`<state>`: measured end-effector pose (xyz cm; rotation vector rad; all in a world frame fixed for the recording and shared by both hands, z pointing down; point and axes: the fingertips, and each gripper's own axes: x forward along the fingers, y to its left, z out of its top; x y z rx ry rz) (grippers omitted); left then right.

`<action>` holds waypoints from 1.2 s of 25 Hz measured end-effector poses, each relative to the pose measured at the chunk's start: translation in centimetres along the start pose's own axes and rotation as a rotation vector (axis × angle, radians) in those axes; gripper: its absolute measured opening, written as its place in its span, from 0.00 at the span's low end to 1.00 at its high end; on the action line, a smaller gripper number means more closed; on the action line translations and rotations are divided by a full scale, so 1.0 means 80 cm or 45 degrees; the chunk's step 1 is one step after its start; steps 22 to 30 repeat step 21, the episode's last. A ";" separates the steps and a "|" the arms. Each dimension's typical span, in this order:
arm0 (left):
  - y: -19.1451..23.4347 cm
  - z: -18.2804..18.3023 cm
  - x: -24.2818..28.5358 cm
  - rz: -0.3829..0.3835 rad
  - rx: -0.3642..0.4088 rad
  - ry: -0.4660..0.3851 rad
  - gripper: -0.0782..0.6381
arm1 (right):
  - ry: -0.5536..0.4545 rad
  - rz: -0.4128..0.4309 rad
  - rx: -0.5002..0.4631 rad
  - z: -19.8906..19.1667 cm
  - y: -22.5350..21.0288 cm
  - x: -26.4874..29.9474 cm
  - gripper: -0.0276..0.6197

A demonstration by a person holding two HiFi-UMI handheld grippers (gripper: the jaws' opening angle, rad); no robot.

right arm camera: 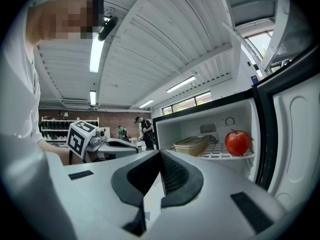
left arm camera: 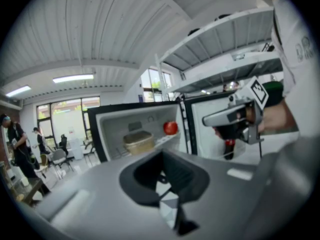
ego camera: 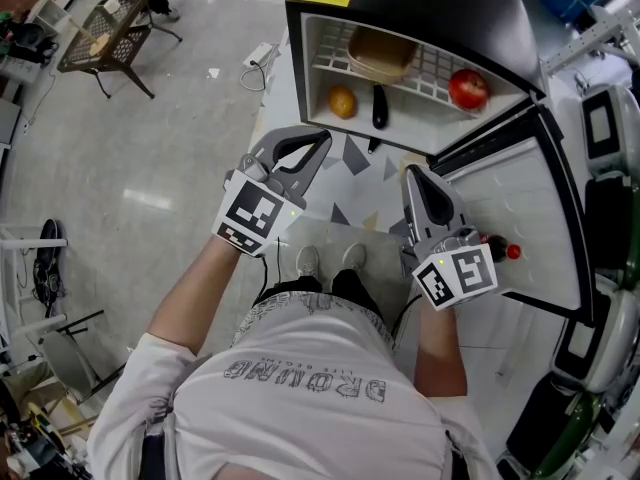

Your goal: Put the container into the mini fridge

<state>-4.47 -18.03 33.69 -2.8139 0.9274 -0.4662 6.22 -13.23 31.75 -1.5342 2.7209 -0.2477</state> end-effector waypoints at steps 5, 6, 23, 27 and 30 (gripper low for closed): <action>0.001 0.000 0.001 -0.001 0.002 0.000 0.12 | 0.002 0.005 -0.005 0.001 -0.001 0.003 0.05; 0.001 0.000 0.001 -0.001 0.002 0.000 0.12 | 0.003 0.006 -0.006 0.001 0.000 0.004 0.05; 0.014 -0.001 0.000 0.017 0.000 -0.003 0.12 | 0.010 0.015 -0.013 0.000 0.002 0.015 0.05; 0.014 -0.001 0.000 0.017 0.000 -0.003 0.12 | 0.010 0.015 -0.013 0.000 0.002 0.015 0.05; 0.014 -0.001 0.000 0.017 0.000 -0.003 0.12 | 0.010 0.015 -0.013 0.000 0.002 0.015 0.05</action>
